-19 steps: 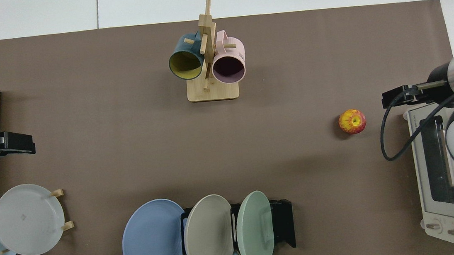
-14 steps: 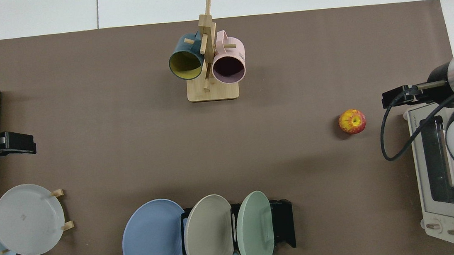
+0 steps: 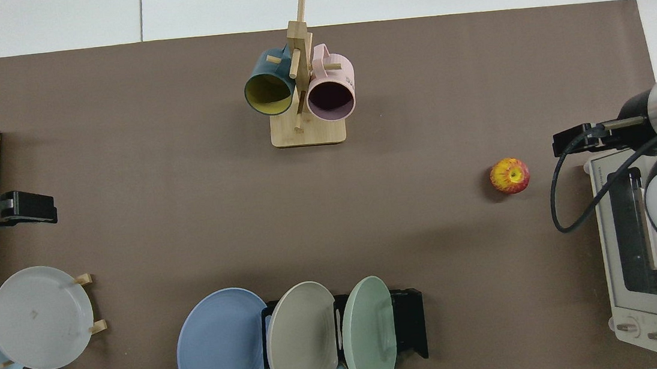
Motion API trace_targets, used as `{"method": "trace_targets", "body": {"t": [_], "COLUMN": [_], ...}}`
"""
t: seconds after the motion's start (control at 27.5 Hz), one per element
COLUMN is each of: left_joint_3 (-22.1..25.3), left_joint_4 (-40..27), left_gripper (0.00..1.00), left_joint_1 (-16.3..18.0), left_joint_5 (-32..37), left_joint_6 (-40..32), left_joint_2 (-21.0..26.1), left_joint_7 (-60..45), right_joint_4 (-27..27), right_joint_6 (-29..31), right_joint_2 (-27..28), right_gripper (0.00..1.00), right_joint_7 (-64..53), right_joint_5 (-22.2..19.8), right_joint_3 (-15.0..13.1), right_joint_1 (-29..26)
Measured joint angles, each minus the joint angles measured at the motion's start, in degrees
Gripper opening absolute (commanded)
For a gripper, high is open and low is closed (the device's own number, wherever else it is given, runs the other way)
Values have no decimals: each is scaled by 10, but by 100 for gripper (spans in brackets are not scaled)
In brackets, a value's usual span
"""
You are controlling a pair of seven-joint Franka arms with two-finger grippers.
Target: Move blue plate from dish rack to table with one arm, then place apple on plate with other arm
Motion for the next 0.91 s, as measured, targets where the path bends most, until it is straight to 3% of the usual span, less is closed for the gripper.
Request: {"method": "trace_targets", "body": {"t": [0.4,0.91], "left_joint_3": [-17,-192], "left_joint_4": [-30,-307], "left_gripper": [100,99], "left_joint_1": [-2,-8], "left_joint_5": [12,99], "left_joint_6": [5,118], "left_joint_2": [-16,-187], "left_joint_7": [-1,-191], "right_joint_4": [0,-1], "right_joint_6": [0,-13], "right_joint_2": [0,0], "right_gripper": [100,100], "right_joint_7": [0,-10], "right_joint_5": [0,-1], "right_joint_3": [0,2], "right_joint_1": [0,5]}}
